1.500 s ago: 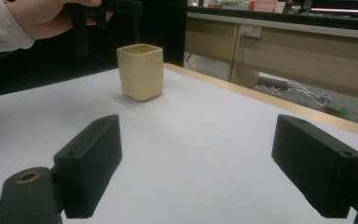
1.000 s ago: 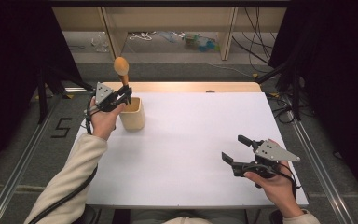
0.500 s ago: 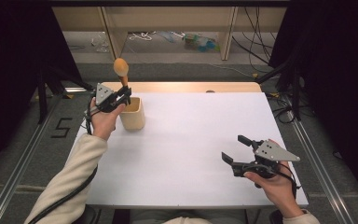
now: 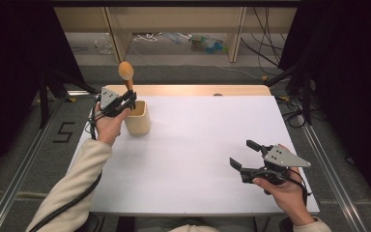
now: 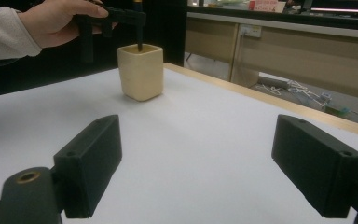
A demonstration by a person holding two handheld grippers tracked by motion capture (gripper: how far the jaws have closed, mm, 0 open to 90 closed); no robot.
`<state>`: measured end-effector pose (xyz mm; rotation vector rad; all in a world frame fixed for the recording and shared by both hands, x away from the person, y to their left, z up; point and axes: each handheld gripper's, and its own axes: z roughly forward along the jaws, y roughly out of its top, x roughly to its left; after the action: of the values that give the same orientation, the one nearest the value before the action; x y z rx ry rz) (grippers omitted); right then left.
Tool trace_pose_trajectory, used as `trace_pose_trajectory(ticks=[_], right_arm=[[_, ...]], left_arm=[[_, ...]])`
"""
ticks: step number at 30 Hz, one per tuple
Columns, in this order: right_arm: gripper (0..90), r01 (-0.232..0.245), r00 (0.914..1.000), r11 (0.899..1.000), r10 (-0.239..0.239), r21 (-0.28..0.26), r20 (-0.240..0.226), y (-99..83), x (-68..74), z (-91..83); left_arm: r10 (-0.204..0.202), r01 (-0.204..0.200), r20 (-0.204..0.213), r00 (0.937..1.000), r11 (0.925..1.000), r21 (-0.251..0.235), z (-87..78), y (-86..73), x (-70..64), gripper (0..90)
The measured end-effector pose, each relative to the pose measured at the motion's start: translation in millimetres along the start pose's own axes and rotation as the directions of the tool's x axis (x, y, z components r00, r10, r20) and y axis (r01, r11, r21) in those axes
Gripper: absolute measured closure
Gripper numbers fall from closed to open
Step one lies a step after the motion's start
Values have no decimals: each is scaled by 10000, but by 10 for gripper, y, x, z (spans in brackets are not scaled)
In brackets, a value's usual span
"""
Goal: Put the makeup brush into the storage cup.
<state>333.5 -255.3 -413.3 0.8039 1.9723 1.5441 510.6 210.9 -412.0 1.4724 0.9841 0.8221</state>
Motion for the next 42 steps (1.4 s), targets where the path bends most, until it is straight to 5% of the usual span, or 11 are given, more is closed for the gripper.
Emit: trace_pose_trajectory(ticks=[42], right_arm=[[168, 40, 10000, 10000, -40, -3, 31, -4, -2, 3]], left_arm=[[9, -3, -129, 9999, 9992, 409, 83, -121, 41, 746]])
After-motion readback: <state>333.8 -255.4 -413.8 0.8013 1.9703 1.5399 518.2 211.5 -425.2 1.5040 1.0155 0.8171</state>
